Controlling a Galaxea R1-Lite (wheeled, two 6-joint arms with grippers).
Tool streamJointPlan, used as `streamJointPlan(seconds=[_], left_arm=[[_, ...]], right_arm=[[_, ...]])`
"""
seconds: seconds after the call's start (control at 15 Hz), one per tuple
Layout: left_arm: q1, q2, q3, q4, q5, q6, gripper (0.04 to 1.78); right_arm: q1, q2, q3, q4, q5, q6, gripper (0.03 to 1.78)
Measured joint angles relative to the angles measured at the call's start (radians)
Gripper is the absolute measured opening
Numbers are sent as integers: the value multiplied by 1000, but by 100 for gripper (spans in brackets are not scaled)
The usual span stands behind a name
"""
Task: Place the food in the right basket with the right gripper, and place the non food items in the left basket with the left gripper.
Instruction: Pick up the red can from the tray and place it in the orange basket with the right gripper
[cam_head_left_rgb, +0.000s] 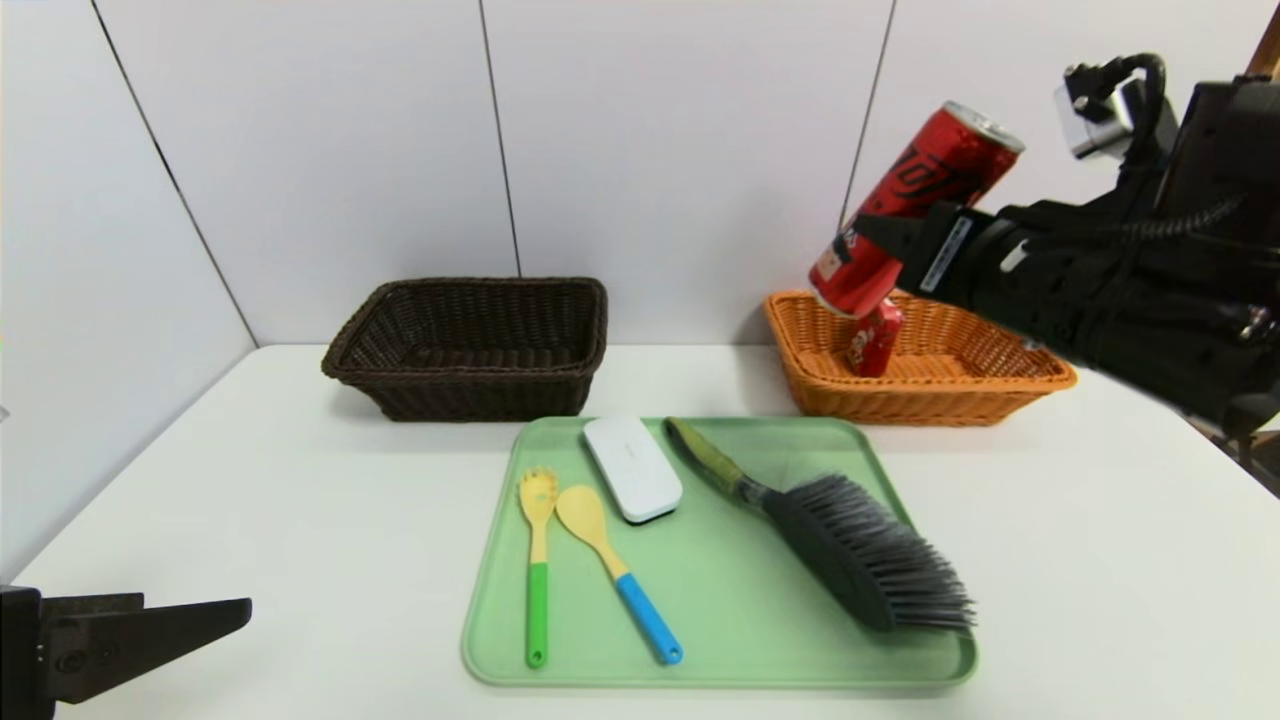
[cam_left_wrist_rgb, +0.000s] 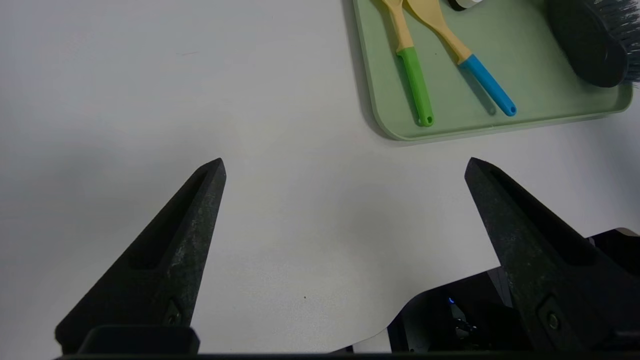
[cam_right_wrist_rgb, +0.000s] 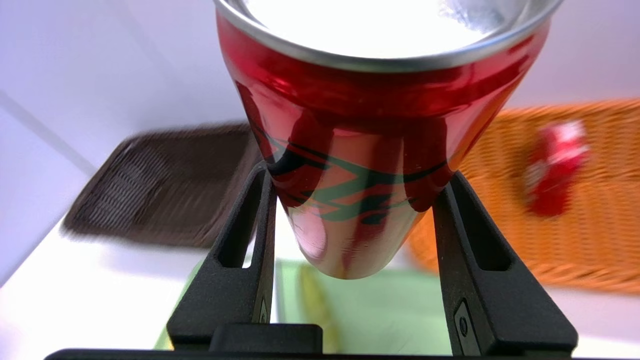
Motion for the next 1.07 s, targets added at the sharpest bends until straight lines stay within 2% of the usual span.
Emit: streamJointPlan(seconds=[0.27,0.4,0.67,1.07], left_arm=[[1,-1,0,0,-1,0,169],[1,1,0,-1,0,0,169],[0,10,-1,-9,0,1,169],[0,20,-3,-19,0,0,169]], right_arm=[[-233,28,-186,228,82,-36,89],[-320,67,-222,257,108,-70,89],[-397,160,-236,248,114,-88,89],[-454,335,-284,244,114,-90,89]])
